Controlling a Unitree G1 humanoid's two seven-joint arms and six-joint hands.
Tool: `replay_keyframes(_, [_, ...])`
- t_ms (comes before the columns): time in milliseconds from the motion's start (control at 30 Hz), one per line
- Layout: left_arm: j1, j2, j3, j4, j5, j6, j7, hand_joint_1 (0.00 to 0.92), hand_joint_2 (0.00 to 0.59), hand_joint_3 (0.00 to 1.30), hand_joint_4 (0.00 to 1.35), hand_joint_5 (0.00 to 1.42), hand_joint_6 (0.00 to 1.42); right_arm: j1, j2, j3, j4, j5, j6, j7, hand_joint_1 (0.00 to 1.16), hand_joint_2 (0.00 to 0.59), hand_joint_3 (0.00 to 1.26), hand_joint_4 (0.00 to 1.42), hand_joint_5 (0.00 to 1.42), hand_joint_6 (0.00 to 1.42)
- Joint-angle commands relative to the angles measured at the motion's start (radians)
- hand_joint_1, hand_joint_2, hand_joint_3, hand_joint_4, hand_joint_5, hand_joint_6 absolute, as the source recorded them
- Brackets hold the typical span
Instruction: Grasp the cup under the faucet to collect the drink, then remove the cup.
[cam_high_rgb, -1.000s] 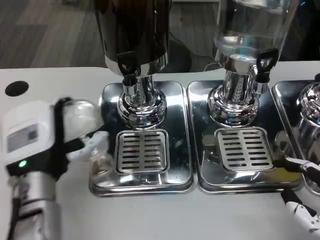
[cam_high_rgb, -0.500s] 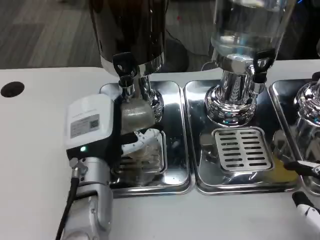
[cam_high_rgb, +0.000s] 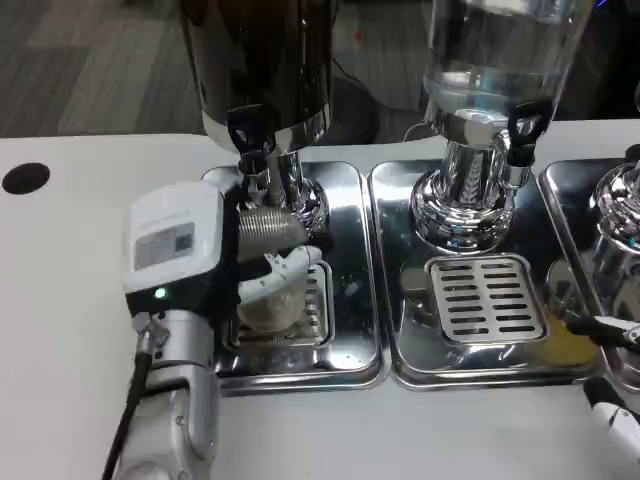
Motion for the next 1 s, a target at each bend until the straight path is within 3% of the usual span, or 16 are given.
replay_keyframes(33, [0.037, 0.028, 0.016, -0.058, 0.013, 0.000, -0.005, 0.049, 0.019, 0.37, 0.35, 0.62, 0.85, -0.010, 0.009, 0.009, -0.001, -0.009, -0.003, 0.002, 0.56, 0.380, 0.30, 0.20, 0.20, 0.02])
replay_keyframes(267, [0.103, 0.066, 0.049, -0.181, 0.009, -0.014, -0.021, 0.000, 0.000, 0.27, 0.20, 0.53, 0.77, -0.013, 0.013, 0.016, -0.001, -0.016, 0.001, -0.001, 0.56, 0.380, 0.29, 0.19, 0.20, 0.02])
replay_keyframes(600, [0.209, 0.098, 0.126, -0.437, -0.016, -0.078, -0.062, 0.000, 0.004, 0.21, 0.13, 0.53, 0.77, -0.018, 0.016, 0.026, -0.010, -0.020, 0.010, 0.002, 0.55, 0.382, 0.29, 0.19, 0.19, 0.02])
replay_keyframes(1000, [0.158, 0.026, 0.136, -0.535, -0.044, -0.108, -0.170, 0.015, 0.010, 0.20, 0.12, 0.60, 0.81, -0.004, 0.012, 0.023, -0.020, -0.009, 0.000, 0.006, 0.54, 0.389, 0.29, 0.19, 0.19, 0.02])
